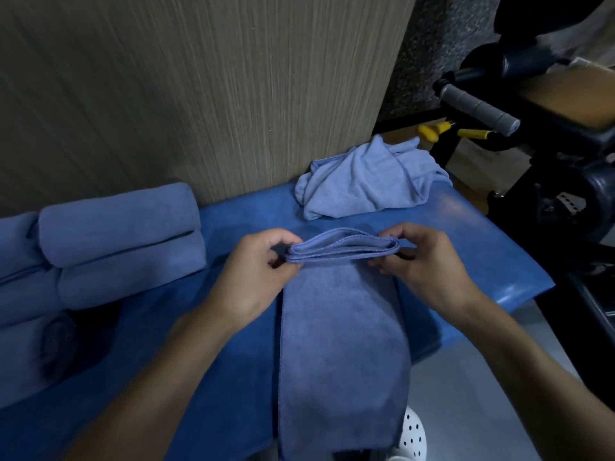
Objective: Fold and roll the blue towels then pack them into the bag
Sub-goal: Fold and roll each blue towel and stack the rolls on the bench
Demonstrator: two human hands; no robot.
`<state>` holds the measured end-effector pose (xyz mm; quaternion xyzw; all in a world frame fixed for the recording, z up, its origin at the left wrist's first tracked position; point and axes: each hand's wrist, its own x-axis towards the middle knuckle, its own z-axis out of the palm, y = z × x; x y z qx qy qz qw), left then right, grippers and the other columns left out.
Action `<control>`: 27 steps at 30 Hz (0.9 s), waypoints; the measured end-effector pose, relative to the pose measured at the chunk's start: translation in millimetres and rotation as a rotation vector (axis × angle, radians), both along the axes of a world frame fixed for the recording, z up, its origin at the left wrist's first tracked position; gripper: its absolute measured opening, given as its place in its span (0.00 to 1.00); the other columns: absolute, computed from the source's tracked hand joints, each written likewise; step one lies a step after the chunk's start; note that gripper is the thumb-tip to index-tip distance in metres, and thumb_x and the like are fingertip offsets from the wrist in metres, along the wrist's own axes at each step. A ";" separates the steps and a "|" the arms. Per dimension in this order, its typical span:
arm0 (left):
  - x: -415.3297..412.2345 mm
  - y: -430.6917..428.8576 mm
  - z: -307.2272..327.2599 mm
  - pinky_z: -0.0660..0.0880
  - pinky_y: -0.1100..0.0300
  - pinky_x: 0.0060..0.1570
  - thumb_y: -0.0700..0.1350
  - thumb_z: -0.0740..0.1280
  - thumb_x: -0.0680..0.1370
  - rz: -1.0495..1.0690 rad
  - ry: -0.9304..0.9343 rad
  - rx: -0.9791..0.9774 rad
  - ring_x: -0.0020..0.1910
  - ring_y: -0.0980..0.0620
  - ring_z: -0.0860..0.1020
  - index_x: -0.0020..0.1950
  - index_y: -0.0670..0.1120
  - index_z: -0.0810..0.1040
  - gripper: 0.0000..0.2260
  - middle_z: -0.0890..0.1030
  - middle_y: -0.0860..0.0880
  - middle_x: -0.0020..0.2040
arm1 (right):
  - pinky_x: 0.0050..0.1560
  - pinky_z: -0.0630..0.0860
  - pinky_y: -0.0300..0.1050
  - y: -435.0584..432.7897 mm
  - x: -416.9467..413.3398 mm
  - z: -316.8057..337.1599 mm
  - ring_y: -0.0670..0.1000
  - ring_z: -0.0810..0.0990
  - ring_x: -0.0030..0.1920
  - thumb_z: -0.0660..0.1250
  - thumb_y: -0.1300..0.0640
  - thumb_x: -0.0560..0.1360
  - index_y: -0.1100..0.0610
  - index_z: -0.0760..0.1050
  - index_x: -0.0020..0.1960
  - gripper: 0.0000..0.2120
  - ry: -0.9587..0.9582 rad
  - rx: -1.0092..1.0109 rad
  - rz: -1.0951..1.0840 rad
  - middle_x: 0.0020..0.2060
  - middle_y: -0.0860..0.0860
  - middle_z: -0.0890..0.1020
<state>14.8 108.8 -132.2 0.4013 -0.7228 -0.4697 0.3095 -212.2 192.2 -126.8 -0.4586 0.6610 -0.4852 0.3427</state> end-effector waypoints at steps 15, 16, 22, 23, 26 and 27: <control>19.3 14.3 2.2 0.60 0.69 0.32 0.36 0.68 0.73 -0.115 -0.529 -0.416 0.41 0.74 0.71 0.37 0.51 0.67 0.13 0.78 0.69 0.59 | 0.43 0.80 0.49 40.6 -11.1 -12.5 0.49 0.81 0.52 0.72 0.63 0.71 0.52 0.80 0.45 0.07 0.886 -0.109 0.296 0.62 0.44 0.76; 18.9 14.7 2.7 0.58 0.70 0.31 0.36 0.68 0.72 -0.103 -0.565 -0.432 0.45 0.72 0.72 0.36 0.51 0.66 0.14 0.77 0.69 0.60 | 0.42 0.80 0.49 40.7 -11.2 -12.7 0.48 0.81 0.52 0.72 0.62 0.71 0.51 0.80 0.46 0.07 0.907 -0.101 0.300 0.62 0.43 0.75; 19.4 16.3 5.9 0.58 0.67 0.31 0.38 0.65 0.74 -0.171 -0.648 -0.421 0.52 0.67 0.69 0.36 0.53 0.62 0.16 0.73 0.70 0.65 | 0.42 0.80 0.50 39.4 -12.8 -11.6 0.48 0.81 0.52 0.71 0.60 0.72 0.52 0.80 0.45 0.04 0.889 -0.073 0.322 0.62 0.43 0.76; 20.7 17.0 6.2 0.59 0.64 0.31 0.39 0.65 0.74 -0.191 -0.662 -0.390 0.46 0.71 0.71 0.37 0.53 0.62 0.14 0.71 0.70 0.66 | 0.44 0.80 0.50 40.2 -13.4 -10.3 0.46 0.80 0.53 0.71 0.57 0.73 0.52 0.81 0.46 0.02 0.872 -0.074 0.334 0.62 0.43 0.76; 22.0 20.6 8.1 0.64 0.60 0.35 0.48 0.63 0.73 -0.191 -0.669 -0.294 0.38 0.70 0.72 0.40 0.53 0.66 0.06 0.68 0.72 0.67 | 0.54 0.76 0.42 42.7 -11.3 -5.1 0.41 0.77 0.58 0.62 0.40 0.76 0.50 0.80 0.46 0.15 0.787 -0.037 0.331 0.63 0.41 0.75; 20.7 21.7 9.1 0.66 0.58 0.37 0.51 0.63 0.73 -0.172 -0.660 -0.286 0.37 0.68 0.73 0.40 0.52 0.67 0.07 0.68 0.73 0.67 | 0.55 0.74 0.41 42.8 -9.9 -4.2 0.41 0.76 0.58 0.57 0.37 0.77 0.49 0.78 0.44 0.19 0.762 -0.025 0.320 0.63 0.42 0.75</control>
